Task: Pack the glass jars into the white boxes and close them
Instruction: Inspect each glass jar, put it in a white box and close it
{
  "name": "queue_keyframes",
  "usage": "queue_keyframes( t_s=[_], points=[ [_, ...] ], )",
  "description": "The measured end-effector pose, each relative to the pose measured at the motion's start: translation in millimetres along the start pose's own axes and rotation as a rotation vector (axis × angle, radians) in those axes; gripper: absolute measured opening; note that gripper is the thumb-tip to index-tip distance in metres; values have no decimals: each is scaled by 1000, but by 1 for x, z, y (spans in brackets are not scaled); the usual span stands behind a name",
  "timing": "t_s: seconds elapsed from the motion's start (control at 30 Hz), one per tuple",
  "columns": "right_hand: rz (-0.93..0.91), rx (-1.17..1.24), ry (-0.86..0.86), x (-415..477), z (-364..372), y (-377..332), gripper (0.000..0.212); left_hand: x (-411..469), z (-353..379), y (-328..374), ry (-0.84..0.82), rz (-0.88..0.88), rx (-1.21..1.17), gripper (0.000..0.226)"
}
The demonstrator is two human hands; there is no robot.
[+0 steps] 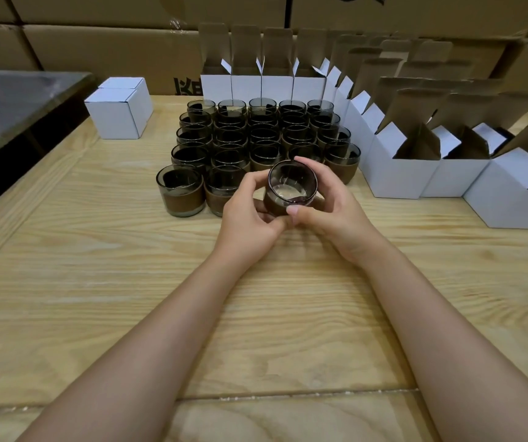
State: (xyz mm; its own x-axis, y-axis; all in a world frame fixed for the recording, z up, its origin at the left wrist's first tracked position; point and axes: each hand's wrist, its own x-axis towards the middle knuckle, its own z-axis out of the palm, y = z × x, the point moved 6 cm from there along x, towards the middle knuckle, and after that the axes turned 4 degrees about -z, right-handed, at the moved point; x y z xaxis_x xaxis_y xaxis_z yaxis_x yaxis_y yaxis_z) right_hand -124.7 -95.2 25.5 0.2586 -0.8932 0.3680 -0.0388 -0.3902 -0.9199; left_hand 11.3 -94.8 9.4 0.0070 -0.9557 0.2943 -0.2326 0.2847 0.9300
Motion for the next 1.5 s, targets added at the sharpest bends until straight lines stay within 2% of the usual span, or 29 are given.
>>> queue_keyframes(
  t_s=[0.17, 0.37, 0.47, 0.57, 0.87, 1.03, 1.13, 1.3, 1.5],
  points=[
    [47, 15, 90, 1, -4, 5, 58, -1, 3, 3, -64, 23, -2, 68],
    [191, 162, 195, 5, -8, 15, 16, -4, 6, 8, -112, 81, 151, 96],
    [288, 199, 227, 4, -4, 17, 30, -5, 7, 9, -128, 104, 151, 105],
    [363, 240, 279, 4, -1, 16, 32, -6, 8, 11, -127, 129, 164, 107],
    [600, 278, 288, -7, 12, 21, 54, -5, 8, 12, -82, 185, 151, 93],
    [583, 207, 298, -8, 9, 14, 53, -6, 5, 14, -50, 206, 143, 83],
    [514, 134, 320, -7, 10, 9, 60, -5, 3, 12, -19, 187, 161, 81],
    [425, 71, 377, -7, 12, 2, 41, -3, 4, 10, -51, 165, 201, 83],
    [415, 67, 402, -9, 11, -2, 46, -4, 5, 10, -44, 167, 249, 80]
  ],
)
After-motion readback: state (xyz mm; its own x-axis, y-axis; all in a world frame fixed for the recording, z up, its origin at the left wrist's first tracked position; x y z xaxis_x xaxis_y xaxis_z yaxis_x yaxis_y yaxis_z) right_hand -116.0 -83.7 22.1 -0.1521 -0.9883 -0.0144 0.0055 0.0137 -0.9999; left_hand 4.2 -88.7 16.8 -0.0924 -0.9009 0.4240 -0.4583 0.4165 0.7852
